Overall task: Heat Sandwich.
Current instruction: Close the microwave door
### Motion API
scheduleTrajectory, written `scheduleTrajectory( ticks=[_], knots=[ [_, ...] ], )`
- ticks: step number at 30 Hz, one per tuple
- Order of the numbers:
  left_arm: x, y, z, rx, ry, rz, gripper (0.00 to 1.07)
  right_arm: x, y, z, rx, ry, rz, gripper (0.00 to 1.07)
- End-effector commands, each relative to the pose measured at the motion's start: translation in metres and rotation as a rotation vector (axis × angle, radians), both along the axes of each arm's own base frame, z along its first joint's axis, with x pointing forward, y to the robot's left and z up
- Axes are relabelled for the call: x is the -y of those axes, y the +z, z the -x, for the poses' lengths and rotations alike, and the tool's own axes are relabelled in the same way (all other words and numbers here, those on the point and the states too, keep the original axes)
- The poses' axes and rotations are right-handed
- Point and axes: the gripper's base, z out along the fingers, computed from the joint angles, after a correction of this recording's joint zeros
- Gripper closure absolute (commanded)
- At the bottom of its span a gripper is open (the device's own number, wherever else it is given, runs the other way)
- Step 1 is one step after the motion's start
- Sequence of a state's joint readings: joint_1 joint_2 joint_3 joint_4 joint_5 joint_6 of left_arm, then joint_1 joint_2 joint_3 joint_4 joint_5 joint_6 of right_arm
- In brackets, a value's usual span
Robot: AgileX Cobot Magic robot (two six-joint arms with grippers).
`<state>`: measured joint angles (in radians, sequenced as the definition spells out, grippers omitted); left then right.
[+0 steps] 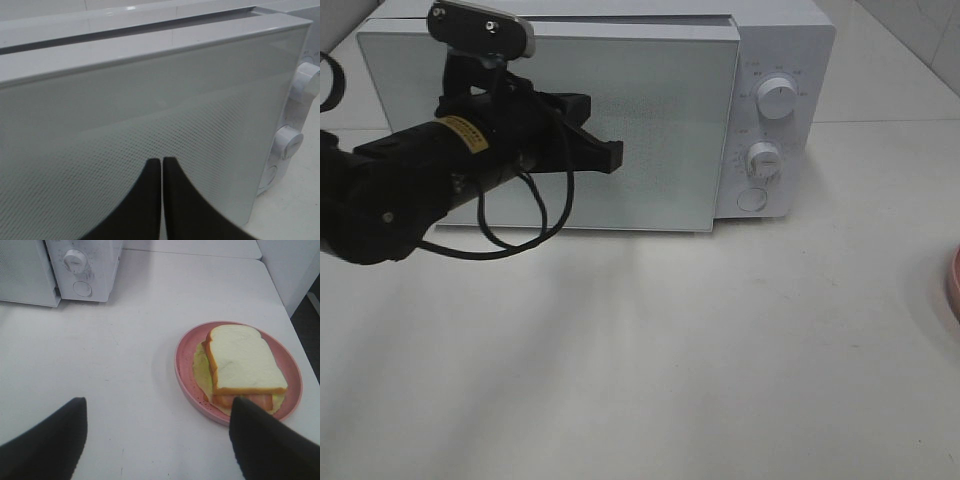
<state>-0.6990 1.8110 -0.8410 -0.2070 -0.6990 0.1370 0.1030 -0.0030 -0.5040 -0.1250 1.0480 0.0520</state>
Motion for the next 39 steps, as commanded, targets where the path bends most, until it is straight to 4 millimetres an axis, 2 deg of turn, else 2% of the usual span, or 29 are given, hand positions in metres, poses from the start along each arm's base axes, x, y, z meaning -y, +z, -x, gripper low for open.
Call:
scheduleTrajectory(
  ticks=[1, 9, 18, 24, 32, 39],
  knots=[
    [0.015, 0.002, -0.006, 0.008, -0.013, -0.001, 1.06, 0.001, 0.0, 0.003, 0.032, -0.007, -0.003, 0.31],
    [0.04, 0.0, -0.028, 0.005, -0.011, 0.019, 1.06, 0.001, 0.0, 0.003, 0.032, -0.007, -0.003, 0.31],
    [0.056, -0.002, -0.045, 0.012, -0.008, 0.038, 1.06, 0.001, 0.0, 0.003, 0.032, -0.007, -0.003, 0.31],
    [0.06, -0.005, -0.051, 0.011, -0.005, 0.039, 1.06, 0.001, 0.0, 0.003, 0.032, -0.007, -0.003, 0.31],
    [0.057, -0.006, -0.072, -0.003, 0.035, 0.038, 1.06, 0.001, 0.0, 0.003, 0.032, -0.007, -0.003, 0.31],
    [0.058, -0.006, -0.071, 0.001, 0.031, 0.038, 1.06, 0.001, 0.0, 0.003, 0.032, -0.007, -0.003, 0.31]
  ],
)
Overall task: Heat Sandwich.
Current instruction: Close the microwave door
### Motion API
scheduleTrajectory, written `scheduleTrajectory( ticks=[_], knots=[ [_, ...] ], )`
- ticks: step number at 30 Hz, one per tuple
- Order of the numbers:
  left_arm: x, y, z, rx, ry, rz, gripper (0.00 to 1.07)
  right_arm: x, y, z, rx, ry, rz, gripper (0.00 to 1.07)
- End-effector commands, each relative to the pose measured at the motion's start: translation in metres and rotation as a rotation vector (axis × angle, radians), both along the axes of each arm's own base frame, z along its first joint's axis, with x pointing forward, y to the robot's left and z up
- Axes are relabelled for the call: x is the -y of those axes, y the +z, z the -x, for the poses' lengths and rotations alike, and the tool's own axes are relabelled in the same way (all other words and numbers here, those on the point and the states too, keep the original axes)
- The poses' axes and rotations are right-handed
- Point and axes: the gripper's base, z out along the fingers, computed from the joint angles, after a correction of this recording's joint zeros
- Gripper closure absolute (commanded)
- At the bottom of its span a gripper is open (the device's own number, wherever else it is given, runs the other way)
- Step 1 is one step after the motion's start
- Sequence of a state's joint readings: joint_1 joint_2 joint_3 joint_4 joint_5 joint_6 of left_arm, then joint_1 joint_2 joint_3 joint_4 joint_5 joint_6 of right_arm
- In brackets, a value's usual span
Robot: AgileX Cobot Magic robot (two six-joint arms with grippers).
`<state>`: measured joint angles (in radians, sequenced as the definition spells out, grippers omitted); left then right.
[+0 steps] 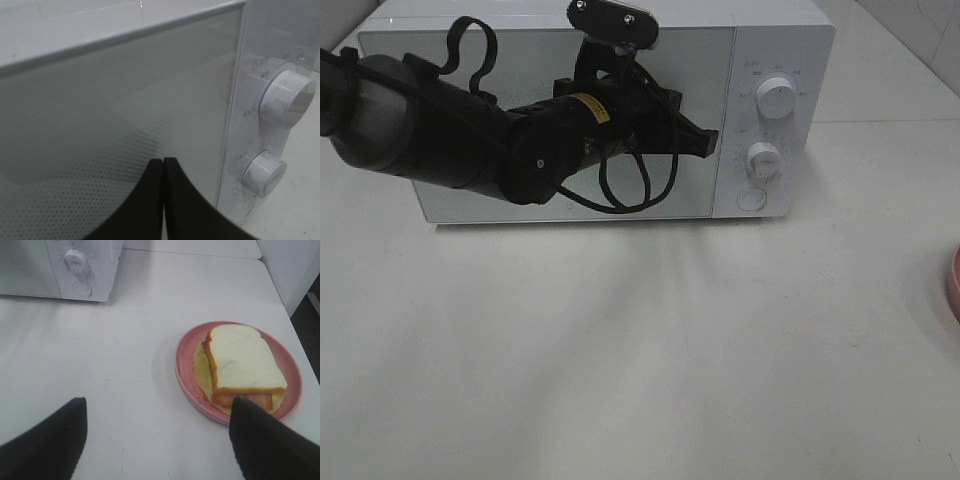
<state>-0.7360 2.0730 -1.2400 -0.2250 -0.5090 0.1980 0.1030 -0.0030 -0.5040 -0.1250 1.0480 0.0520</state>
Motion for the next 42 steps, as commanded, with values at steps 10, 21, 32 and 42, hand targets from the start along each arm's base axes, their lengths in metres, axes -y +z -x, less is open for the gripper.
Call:
scheduleTrajectory(
  ticks=[10, 21, 32, 42],
  knots=[
    [-0.013, 0.01, -0.017, 0.031, 0.097, 0.087, 1.06, 0.001, 0.0, 0.003, 0.032, -0.007, -0.003, 0.31],
    [-0.005, 0.008, -0.009, 0.006, 0.069, 0.073, 1.06, 0.001, 0.0, 0.003, 0.032, -0.007, -0.003, 0.31],
    [0.022, 0.011, 0.024, -0.041, -0.03, 0.049, 1.06, 0.001, 0.0, 0.003, 0.032, -0.007, -0.003, 0.31],
    [0.003, 0.014, 0.059, -0.181, -0.082, -0.046, 1.06, 0.001, 0.0, 0.003, 0.032, -0.007, -0.003, 0.31]
  ],
)
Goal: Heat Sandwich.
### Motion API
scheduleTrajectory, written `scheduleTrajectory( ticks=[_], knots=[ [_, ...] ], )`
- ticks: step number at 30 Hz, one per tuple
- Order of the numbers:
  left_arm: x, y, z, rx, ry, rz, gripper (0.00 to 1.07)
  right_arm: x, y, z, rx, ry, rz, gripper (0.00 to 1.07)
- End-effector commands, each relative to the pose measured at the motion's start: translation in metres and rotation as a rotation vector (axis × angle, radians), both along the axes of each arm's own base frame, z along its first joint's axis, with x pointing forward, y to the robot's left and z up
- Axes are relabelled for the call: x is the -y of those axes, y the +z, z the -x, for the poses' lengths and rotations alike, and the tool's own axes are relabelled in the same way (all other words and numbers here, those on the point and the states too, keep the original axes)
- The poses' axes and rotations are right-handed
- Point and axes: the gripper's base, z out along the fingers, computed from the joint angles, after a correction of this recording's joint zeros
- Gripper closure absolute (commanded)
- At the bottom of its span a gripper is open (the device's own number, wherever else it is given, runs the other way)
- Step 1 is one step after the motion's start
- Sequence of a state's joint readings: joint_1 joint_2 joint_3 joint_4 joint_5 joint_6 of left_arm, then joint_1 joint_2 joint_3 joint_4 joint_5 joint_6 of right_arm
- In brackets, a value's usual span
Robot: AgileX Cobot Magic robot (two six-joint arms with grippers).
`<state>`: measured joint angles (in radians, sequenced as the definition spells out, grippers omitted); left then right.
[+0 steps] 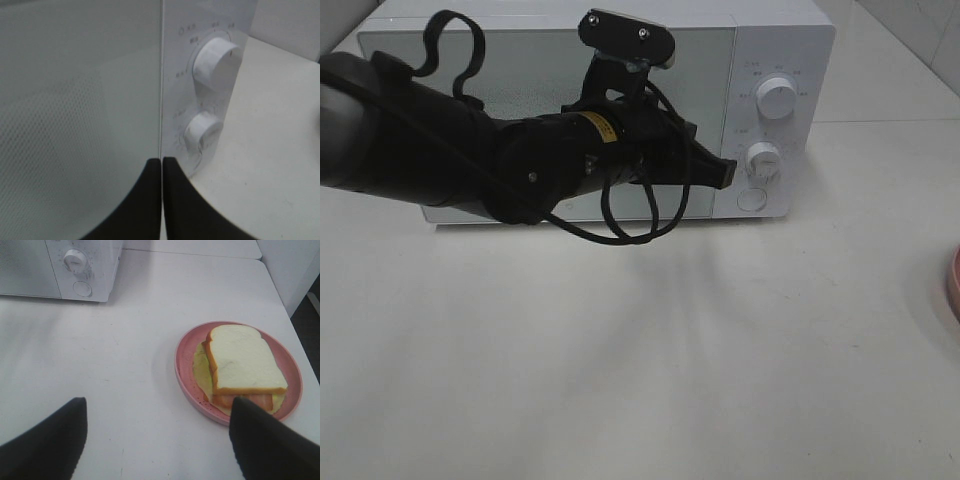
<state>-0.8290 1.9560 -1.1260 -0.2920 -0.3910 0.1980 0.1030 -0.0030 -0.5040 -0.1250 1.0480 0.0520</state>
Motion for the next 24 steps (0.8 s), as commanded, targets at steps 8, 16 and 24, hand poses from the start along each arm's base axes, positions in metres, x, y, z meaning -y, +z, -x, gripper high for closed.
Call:
scheduleTrajectory(
  ticks=[8, 16, 24],
  knots=[
    [-0.016, 0.011, 0.031, -0.248, -0.082, -0.151, 0.69, 0.001, 0.0, 0.003, 0.032, -0.007, -0.003, 0.31],
    [-0.032, 0.016, 0.054, -0.461, -0.161, -0.332, 0.04, 0.001, 0.0, 0.003, 0.032, -0.007, -0.003, 0.31],
    [-0.067, 0.022, 0.058, -0.652, -0.143, -0.481, 0.05, 0.001, 0.0, 0.003, 0.032, -0.007, -0.003, 0.31]
  ],
)
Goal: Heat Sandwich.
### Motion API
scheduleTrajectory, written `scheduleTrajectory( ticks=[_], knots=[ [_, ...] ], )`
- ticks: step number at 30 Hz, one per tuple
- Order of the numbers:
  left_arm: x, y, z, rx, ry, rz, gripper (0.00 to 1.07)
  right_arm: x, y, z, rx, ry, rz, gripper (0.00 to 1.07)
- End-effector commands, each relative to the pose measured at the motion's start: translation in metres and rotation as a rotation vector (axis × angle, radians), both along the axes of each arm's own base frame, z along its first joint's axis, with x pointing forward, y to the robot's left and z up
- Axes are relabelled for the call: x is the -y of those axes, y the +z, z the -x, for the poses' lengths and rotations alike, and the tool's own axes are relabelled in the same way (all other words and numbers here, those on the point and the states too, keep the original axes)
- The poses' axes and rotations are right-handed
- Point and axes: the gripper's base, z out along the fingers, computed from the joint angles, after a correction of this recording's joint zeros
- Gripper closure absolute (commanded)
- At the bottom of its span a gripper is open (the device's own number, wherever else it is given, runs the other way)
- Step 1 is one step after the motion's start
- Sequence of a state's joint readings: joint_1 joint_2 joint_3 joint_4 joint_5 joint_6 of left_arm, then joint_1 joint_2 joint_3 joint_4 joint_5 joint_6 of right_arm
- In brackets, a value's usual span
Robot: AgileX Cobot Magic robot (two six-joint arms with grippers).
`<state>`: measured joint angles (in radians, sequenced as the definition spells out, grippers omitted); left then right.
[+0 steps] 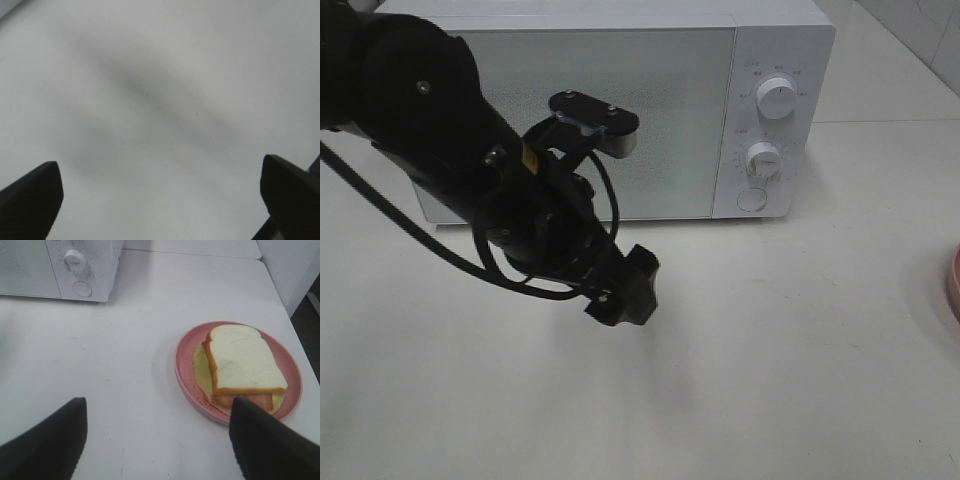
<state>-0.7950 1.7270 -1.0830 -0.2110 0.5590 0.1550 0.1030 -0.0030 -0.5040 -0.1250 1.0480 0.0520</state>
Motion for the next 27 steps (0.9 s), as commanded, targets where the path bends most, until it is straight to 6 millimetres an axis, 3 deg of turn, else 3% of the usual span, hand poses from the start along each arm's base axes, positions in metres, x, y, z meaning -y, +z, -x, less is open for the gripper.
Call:
scheduleTrajectory(
  ticks=[1, 7, 11, 12, 13, 16, 17, 18, 23, 27],
  knots=[
    [-0.021, 0.007, -0.004, -0.07, 0.044, -0.047, 0.05, 0.001, 0.0, 0.003, 0.032, -0.007, -0.003, 0.31],
    [-0.055, 0.021, -0.016, -0.097, 0.145, -0.05, 0.05, 0.001, 0.0, 0.003, 0.032, -0.007, -0.003, 0.31],
    [-0.099, 0.033, -0.026, -0.084, 0.277, -0.031, 0.05, 0.001, 0.0, 0.003, 0.032, -0.007, -0.003, 0.31],
    [-0.121, 0.035, -0.026, -0.085, 0.342, -0.027, 0.05, 0.001, 0.0, 0.003, 0.032, -0.007, -0.003, 0.31],
    [-0.121, 0.035, -0.026, -0.085, 0.342, -0.027, 0.05, 0.001, 0.0, 0.003, 0.032, -0.007, -0.003, 0.31],
    [-0.152, 0.041, -0.021, -0.075, 0.441, -0.014, 0.05, 0.001, 0.0, 0.003, 0.032, -0.007, -0.003, 0.31],
    [-0.171, 0.044, -0.016, -0.069, 0.5, -0.007, 0.05, 0.001, 0.0, 0.003, 0.032, -0.007, -0.003, 0.31],
    [-0.171, 0.044, -0.016, -0.069, 0.5, -0.007, 0.05, 0.001, 0.0, 0.003, 0.032, -0.007, -0.003, 0.31],
    [-0.217, 0.057, 0.005, -0.054, 0.662, 0.009, 0.05, 0.001, 0.0, 0.003, 0.032, -0.007, -0.003, 0.31],
    [-0.236, 0.065, 0.016, -0.05, 0.733, 0.012, 0.05, 0.001, 0.0, 0.003, 0.032, -0.007, -0.003, 0.31]
  ],
)
